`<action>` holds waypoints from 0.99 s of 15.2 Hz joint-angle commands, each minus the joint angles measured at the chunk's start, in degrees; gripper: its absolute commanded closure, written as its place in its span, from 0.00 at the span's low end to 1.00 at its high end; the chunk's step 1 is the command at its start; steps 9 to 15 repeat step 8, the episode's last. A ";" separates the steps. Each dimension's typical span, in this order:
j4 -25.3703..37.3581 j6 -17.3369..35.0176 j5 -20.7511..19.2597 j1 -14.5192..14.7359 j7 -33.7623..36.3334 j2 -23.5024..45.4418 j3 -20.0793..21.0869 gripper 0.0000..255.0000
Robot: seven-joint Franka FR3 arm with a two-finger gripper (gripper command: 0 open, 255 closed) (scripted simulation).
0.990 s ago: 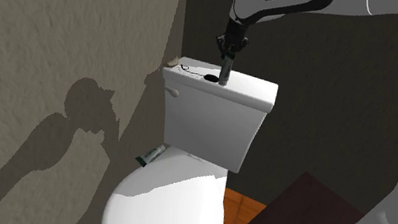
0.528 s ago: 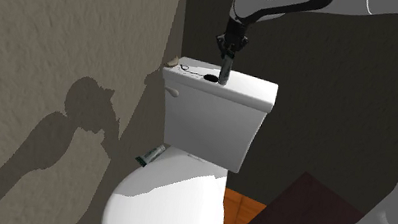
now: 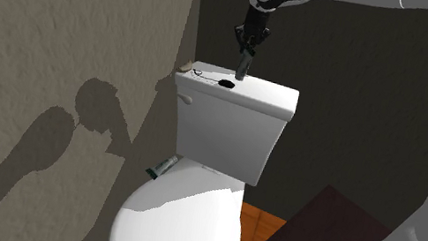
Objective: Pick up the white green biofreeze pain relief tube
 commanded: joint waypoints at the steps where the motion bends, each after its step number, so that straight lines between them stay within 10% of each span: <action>1: 1.51 -1.56 0.10 0.02 -0.21 -0.05 0.03 1.00; 15: 6.26 -5.72 0.28 0.12 -0.72 0.51 0.09 1.00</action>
